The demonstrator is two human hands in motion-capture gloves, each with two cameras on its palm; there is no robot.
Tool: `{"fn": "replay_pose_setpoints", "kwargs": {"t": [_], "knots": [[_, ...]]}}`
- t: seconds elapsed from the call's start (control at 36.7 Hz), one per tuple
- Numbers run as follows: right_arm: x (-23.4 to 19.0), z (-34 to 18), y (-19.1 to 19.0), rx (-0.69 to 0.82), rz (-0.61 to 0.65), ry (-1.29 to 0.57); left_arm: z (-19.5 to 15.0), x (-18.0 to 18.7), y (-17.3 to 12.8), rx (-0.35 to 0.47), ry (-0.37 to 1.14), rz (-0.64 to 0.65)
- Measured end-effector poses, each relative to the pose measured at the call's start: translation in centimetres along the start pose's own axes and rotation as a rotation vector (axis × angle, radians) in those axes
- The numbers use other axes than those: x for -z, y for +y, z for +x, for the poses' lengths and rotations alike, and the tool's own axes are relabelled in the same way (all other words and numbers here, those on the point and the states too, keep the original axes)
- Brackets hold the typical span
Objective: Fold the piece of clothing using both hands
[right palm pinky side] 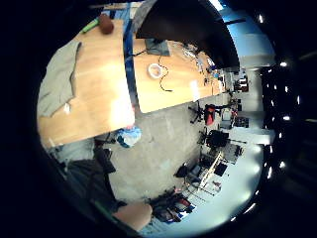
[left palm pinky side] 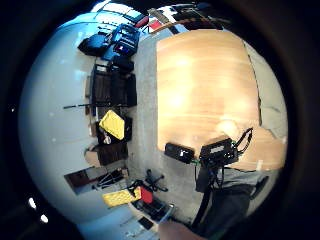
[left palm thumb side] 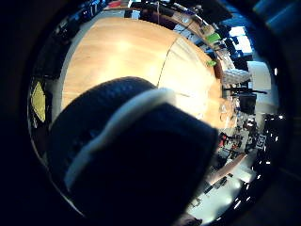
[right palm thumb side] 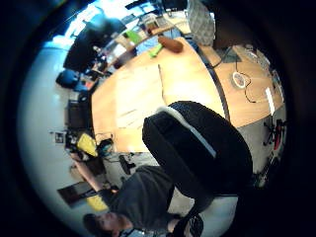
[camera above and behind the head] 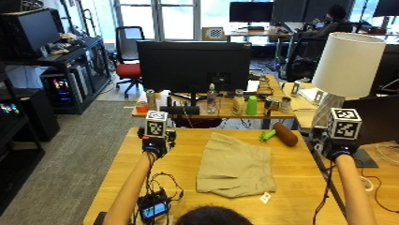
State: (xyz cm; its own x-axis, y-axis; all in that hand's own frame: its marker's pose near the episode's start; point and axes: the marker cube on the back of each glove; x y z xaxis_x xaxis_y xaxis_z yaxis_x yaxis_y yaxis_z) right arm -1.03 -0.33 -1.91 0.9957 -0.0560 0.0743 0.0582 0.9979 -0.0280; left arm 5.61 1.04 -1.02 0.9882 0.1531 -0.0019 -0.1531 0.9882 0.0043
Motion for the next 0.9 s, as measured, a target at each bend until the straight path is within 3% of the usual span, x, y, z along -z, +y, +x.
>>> {"fn": "replay_pose_setpoints", "kwargs": {"t": [0.33, 0.57, 0.9], "knots": [[0.3, -5.8, -2.1, 0.123, -0.027, -0.002, 7.8, -0.4, -2.4, -0.199, 0.032, 0.033], [-3.4, -11.3, -3.5, 0.252, -0.092, 0.009, 14.4, -4.6, -3.5, -0.360, 0.096, 0.025], [-12.0, -14.4, -4.0, 0.379, -0.107, 0.066, 19.0, -11.1, -4.0, -0.395, 0.083, 0.040]]}}
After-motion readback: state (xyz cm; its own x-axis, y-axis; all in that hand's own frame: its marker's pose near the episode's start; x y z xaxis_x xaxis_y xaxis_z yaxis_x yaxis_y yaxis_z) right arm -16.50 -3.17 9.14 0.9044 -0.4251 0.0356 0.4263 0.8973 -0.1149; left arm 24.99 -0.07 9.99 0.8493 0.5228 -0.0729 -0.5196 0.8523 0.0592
